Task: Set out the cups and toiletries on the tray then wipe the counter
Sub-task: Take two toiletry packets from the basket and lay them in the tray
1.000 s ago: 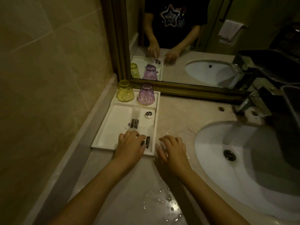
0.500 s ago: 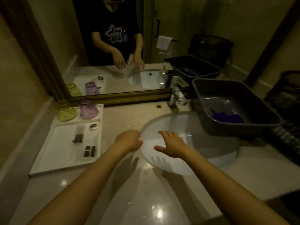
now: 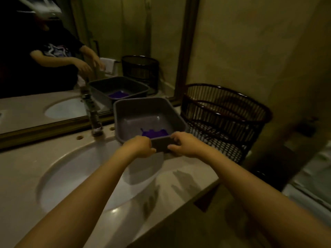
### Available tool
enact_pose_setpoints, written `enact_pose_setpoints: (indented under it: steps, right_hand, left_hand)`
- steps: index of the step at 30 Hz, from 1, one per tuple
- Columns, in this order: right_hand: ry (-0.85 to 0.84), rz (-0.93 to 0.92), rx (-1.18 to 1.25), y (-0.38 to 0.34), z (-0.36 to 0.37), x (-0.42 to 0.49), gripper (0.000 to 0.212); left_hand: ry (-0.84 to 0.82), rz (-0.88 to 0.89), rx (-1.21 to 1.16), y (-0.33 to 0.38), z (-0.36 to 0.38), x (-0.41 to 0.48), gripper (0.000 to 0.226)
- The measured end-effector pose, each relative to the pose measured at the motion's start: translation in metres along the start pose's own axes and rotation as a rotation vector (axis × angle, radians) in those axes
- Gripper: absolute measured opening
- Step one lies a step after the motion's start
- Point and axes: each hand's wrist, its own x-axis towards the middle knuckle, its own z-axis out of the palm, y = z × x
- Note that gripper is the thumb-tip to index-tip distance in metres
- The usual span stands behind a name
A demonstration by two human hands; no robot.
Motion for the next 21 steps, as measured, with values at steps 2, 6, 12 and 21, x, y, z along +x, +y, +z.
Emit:
enact_pose_setpoints:
  steps: [2, 6, 12, 21]
  right_hand:
    - [0.082, -0.006, 0.025, 0.021, -0.029, -0.007, 0.043]
    - [0.266, -0.016, 0.110, 0.055, -0.080, -0.012, 0.036]
    - [0.414, 0.046, 0.075, 0.104, -0.127, 0.014, 0.043]
    - [0.017, 0.250, -0.006, 0.170, -0.138, 0.100, 0.069]
  left_hand:
    - [0.058, 0.069, -0.005, 0.030, -0.010, 0.010, 0.030]
    - [0.158, 0.168, -0.020, 0.081, -0.034, 0.032, 0.033]
    - [0.347, 0.247, -0.098, 0.136, -0.061, 0.078, 0.031]
    - [0.453, 0.211, -0.161, 0.169, -0.057, 0.177, 0.063]
